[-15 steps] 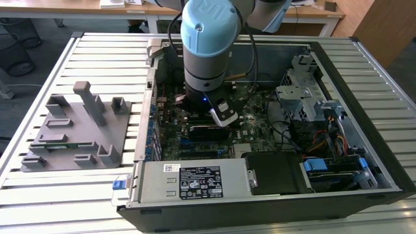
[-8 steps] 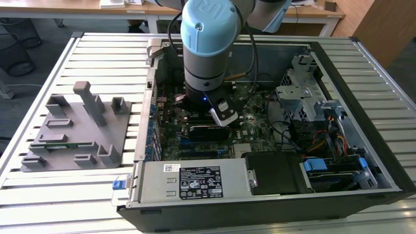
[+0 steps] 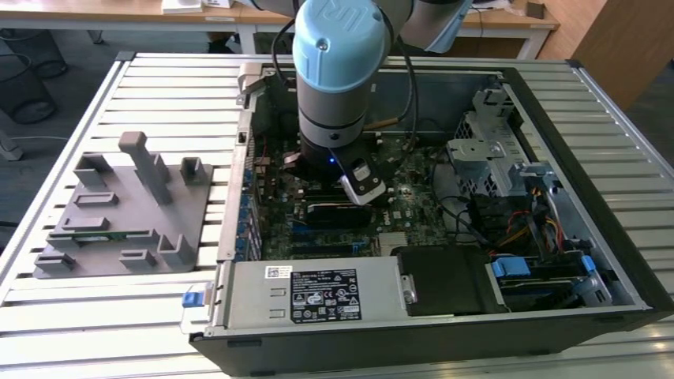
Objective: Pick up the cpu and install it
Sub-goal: 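Install the second cpu locking lever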
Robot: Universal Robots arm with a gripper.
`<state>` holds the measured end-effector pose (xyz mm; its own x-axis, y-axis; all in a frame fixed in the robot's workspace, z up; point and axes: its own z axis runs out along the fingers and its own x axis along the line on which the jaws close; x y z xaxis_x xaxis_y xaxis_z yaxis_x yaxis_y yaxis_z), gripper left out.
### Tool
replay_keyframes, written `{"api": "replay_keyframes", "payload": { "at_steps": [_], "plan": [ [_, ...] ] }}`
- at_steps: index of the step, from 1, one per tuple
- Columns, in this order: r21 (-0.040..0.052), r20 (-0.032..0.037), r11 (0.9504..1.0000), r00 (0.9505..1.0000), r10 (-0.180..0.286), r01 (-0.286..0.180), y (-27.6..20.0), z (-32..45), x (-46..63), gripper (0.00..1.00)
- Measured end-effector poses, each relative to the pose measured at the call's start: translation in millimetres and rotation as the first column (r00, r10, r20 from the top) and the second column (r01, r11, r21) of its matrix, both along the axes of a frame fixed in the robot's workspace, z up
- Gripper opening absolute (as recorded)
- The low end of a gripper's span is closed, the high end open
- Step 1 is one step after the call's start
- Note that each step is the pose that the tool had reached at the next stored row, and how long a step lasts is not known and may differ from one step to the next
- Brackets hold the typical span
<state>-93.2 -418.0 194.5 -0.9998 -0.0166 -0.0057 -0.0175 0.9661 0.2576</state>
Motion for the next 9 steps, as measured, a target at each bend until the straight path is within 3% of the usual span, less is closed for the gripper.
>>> {"api": "replay_keyframes", "payload": {
  "at_steps": [9],
  "plan": [
    [0.006, -0.0002, 1.0, 1.0, 0.0, 0.0, 0.0, -1.4, 0.0, 0.11]
  ]
}}
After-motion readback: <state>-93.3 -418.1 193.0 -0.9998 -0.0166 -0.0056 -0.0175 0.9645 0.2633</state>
